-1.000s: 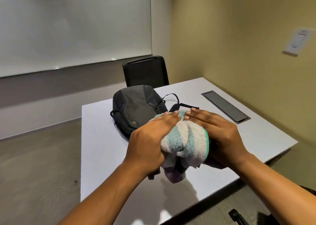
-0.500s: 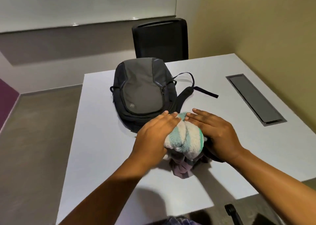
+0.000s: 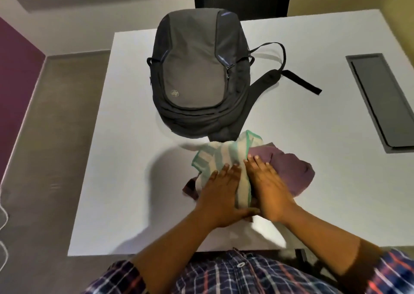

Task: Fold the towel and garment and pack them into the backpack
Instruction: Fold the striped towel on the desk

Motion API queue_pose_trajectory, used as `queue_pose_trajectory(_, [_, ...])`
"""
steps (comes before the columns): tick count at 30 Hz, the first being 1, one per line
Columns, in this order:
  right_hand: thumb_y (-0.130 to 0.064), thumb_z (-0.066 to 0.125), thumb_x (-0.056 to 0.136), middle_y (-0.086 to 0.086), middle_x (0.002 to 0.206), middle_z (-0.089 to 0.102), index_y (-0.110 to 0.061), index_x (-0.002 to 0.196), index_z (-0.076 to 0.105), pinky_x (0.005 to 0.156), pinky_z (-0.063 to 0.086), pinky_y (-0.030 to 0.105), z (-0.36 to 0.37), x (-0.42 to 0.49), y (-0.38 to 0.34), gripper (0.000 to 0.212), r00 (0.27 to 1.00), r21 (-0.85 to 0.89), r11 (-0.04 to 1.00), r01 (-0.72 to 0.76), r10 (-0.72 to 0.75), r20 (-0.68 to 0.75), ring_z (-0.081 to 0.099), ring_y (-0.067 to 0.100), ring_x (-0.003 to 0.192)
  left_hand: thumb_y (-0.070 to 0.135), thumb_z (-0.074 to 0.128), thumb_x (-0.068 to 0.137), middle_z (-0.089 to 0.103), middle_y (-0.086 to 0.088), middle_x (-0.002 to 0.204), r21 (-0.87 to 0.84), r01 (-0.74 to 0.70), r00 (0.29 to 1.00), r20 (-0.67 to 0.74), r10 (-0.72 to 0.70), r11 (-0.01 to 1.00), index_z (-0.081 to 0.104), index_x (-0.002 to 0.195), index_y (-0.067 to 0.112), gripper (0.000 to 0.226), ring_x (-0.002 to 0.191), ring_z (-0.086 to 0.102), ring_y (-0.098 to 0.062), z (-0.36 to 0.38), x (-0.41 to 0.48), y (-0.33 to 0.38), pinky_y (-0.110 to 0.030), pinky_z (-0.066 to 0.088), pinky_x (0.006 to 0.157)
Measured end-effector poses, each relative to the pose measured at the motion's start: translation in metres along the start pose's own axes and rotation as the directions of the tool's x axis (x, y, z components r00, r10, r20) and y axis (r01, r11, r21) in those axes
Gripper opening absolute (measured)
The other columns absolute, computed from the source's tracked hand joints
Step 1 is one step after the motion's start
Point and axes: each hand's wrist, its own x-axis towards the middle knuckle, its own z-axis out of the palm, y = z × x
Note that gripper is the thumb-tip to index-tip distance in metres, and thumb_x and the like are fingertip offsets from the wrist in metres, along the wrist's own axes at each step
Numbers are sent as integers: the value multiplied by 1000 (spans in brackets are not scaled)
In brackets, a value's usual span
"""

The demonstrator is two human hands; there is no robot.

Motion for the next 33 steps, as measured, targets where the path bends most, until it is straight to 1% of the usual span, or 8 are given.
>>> queue_pose_trajectory(3, [-56,69,71,0,163,-6,-19,157,-2,124,4,39,8,0,2,117,999,-2,1000,-19,18,-26,-10,16,151,63,34,93,4,0,163,9,69,997,-47,-69,998,-2,154,19,84,149,-1,-16,8,7,1,-35,-3,118])
queue_pose_trajectory(7, [-58,67,75,-1,163,-1,-20,157,-2,123,5,35,12,1,8,114,996,50,996,-68,71,-55,-3,15,151,34,34,103,16,0,161,-102,73,995,-65,-79,992,8,154,20,59,149,10,-15,4,7,-1,-27,2,116])
queue_pose_trajectory(10, [-35,74,75,0,164,3,-24,156,-1,124,10,36,17,-1,15,111,992,-2,994,-113,113,-50,1,14,151,32,39,103,45,3,146,-254,133,974,-143,-173,958,32,149,22,48,131,44,-11,-14,1,-4,-14,34,104])
queue_pose_trajectory(13, [-14,66,79,1,164,8,-22,156,7,121,2,30,19,-2,21,98,982,-50,984,-173,169,-83,6,15,151,22,39,98,49,2,145,-211,146,932,-298,-206,966,37,147,20,49,128,50,-16,-41,-8,-16,-23,39,99])
queue_pose_trajectory(19, [-24,65,80,7,164,13,-16,157,13,120,4,38,5,-10,50,93,965,-156,955,-253,238,-112,9,24,151,13,48,94,62,-13,129,-331,121,779,-553,-297,936,50,138,5,44,112,62,-29,-76,-21,-51,-26,41,96])
queue_pose_trajectory(25, [-34,31,82,14,161,21,-9,155,20,121,12,49,-25,-30,113,78,908,-142,905,-402,374,-190,15,33,150,8,51,97,60,-12,130,-387,96,754,-573,-321,917,49,138,6,42,110,56,-16,-90,-19,-51,-27,44,92])
queue_pose_trajectory(31, [-33,45,87,13,162,19,-10,155,16,122,13,51,-46,-46,164,78,867,-196,848,-492,454,-207,14,33,150,8,50,97,60,-11,131,-430,79,764,-553,-332,899,48,140,9,43,113,60,-23,-83,-14,-53,-33,48,93])
queue_pose_trajectory(33, [-31,51,91,13,162,17,-9,156,14,122,14,52,-47,-48,173,78,862,-221,837,-501,463,-206,12,32,151,9,51,97,60,-8,130,-445,72,770,-544,-334,892,48,140,10,43,110,58,-17,-82,-13,-51,-30,48,91])
